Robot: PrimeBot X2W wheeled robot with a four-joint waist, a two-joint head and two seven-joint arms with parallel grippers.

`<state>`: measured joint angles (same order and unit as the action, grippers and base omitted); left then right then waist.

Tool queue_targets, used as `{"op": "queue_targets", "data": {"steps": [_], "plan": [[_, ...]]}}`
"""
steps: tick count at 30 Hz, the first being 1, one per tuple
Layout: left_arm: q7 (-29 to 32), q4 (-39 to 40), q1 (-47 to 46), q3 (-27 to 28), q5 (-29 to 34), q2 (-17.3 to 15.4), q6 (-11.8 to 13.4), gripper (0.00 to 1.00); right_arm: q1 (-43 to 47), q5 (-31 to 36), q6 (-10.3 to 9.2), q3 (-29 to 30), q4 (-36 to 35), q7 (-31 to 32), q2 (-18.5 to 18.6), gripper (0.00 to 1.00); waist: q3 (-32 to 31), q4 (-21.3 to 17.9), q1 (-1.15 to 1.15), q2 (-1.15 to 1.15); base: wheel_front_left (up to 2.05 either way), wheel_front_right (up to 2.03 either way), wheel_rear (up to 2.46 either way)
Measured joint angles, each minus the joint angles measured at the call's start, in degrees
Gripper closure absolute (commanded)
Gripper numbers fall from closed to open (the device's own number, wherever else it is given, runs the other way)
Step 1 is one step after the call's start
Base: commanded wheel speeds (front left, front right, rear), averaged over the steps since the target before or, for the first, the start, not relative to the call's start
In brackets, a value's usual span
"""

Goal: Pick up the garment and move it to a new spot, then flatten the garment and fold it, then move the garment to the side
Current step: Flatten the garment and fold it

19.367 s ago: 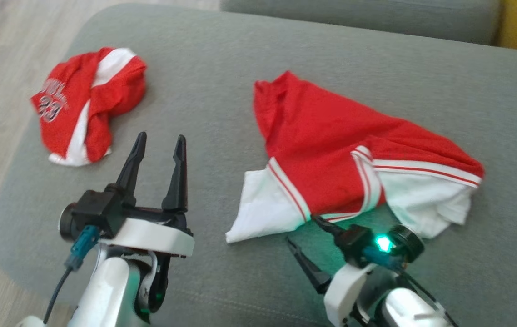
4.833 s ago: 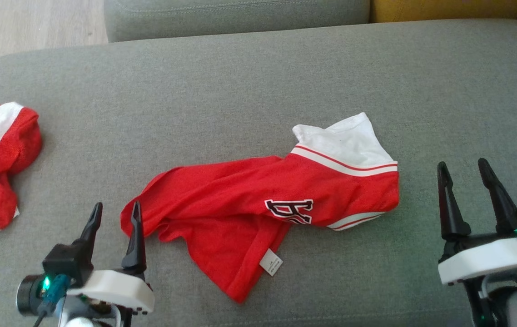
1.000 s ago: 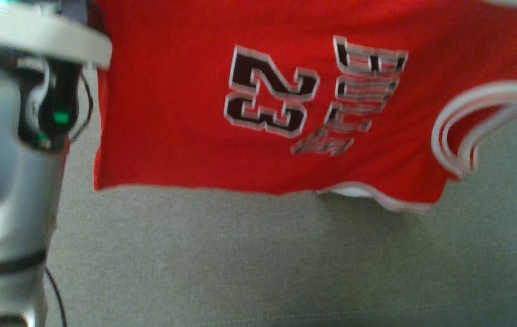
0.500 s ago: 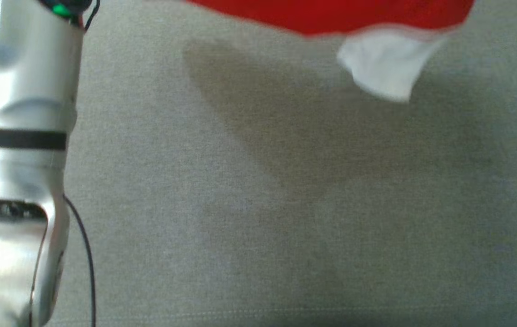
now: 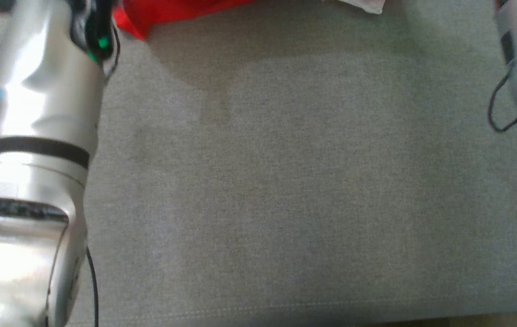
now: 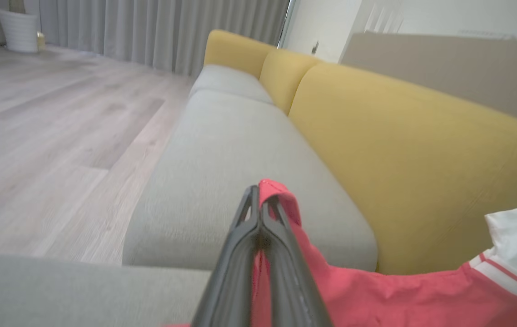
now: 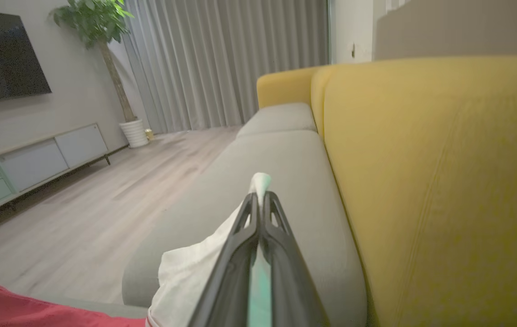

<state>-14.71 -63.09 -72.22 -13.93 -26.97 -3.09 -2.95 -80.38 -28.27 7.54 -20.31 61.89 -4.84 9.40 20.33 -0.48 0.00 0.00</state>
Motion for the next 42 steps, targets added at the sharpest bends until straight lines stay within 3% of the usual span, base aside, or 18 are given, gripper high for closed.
{"op": "queue_targets", "data": {"steps": [7,13,21,28,32,35,42], "plan": [[0.0,-5.2,4.0,0.2,-0.4,0.4,-1.6,1.0,7.5,-3.8,0.0,-4.0,1.1,-2.0,-0.6,1.0,1.9,-0.7,0.0,0.0,0.0,0.0,0.0],[0.0,-4.9,11.4,2.0,-1.6,0.7,-2.8,1.0,18.9,-9.1,0.0,-6.3,-3.4,-7.5,-0.3,1.0,1.4,-1.1,0.01,0.0,0.0,0.0,0.0],[0.0,8.7,31.3,4.7,0.3,0.6,-3.2,1.0,41.3,-12.1,0.0,-6.5,-15.4,-9.3,2.7,1.0,-2.8,-0.4,0.0,0.0,0.0,0.0,0.0],[0.0,22.1,48.4,5.5,2.9,-0.4,-3.9,1.0,60.4,-11.4,0.0,1.0,-30.1,-9.2,4.3,1.0,-7.1,0.1,0.0,0.0,0.0,0.0,0.0],[0.0,27.6,55.4,5.5,3.1,-1.4,-4.1,1.0,73.3,-8.4,0.0,7.7,-40.5,-5.0,3.4,1.0,-9.5,0.6,0.0,0.0,0.0,0.0,0.0],[1.3,31.9,60.4,5.7,2.2,-2.4,-3.7,1.0,82.6,-4.7,0.0,13.0,-49.5,0.5,0.7,1.0,-11.1,0.8,-0.01,0.0,0.0,0.0,0.0],[7.3,44.4,72.2,7.6,-0.4,-3.4,0.2,1.0,99.3,2.1,0.0,19.7,-68.1,15.3,-5.8,1.0,-14.4,0.7,-0.01,0.0,0.0,0.0,0.0]]}}
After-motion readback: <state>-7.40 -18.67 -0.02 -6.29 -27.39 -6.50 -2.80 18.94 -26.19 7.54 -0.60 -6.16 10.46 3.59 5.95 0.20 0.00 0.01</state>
